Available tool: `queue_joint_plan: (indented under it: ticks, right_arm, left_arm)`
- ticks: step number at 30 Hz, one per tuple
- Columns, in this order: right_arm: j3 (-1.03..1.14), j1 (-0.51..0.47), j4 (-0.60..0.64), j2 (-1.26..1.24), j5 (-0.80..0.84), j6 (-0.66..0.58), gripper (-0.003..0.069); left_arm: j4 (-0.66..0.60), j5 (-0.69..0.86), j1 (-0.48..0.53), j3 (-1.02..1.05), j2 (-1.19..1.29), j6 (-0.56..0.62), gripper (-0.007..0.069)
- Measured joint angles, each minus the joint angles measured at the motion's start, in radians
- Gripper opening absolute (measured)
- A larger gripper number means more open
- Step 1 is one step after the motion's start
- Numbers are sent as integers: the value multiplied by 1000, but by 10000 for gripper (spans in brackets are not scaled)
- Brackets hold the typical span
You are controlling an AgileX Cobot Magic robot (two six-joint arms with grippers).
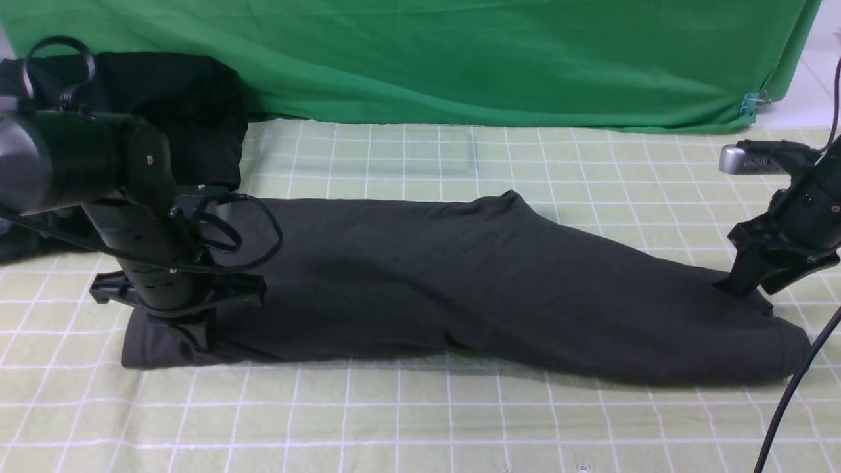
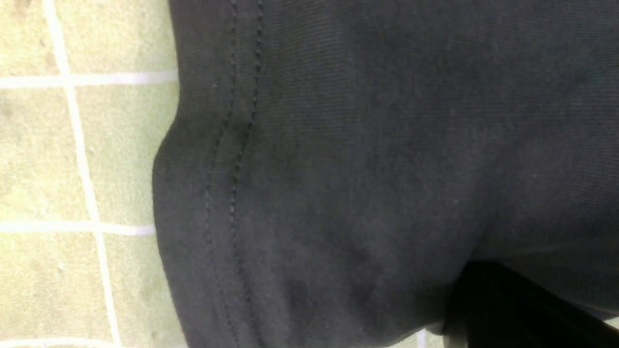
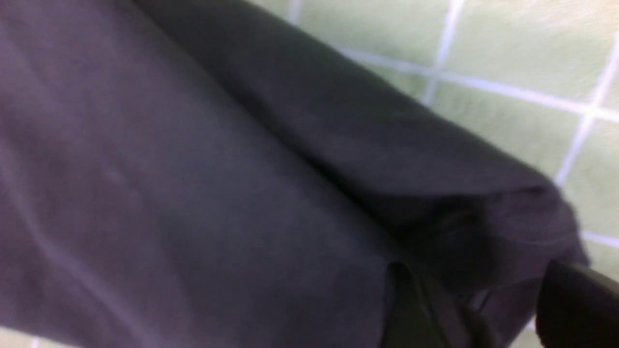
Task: Fold a long-sleeved shirt over a green coffee tablecloth.
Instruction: 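Pull the folded dark garment lengthwise by its ends to straighten it flat on the table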
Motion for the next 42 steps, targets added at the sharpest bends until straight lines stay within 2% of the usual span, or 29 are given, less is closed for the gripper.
queue_joint_plan:
  ticks: [10, 13, 17, 20, 24, 36, 38, 42]
  right_arm:
    - [0, 15, 5, 32, 63, -15, 353]
    - [0, 15, 5, 42, 65, -16, 318]
    - [-1, 15, 4, 47, 60, -41, 67]
    - [-17, 15, -20, 47, 62, -36, 29]
    - [-77, 15, -89, 28, 60, 15, 26]
    - [-131, 18, -110, 87, -5, 4, 36]
    - [-131, 20, -122, 97, -57, 19, 82]
    - [-132, 20, -156, 87, -137, 57, 221]
  left_arm:
    - [-22, -1, 8, 1, 0, 3, -3]
    - [-23, -1, 8, 1, 0, 3, -3]
    - [-25, -1, 8, 1, 0, 4, -3]
    - [-30, -1, 8, 1, 0, 27, -3]
    - [-34, -1, 9, 1, 0, 45, -3]
    - [-37, -1, 9, 1, 0, 46, -3]
    - [-38, -1, 9, 1, 0, 46, -3]
    - [-38, -1, 9, 1, 0, 42, -3]
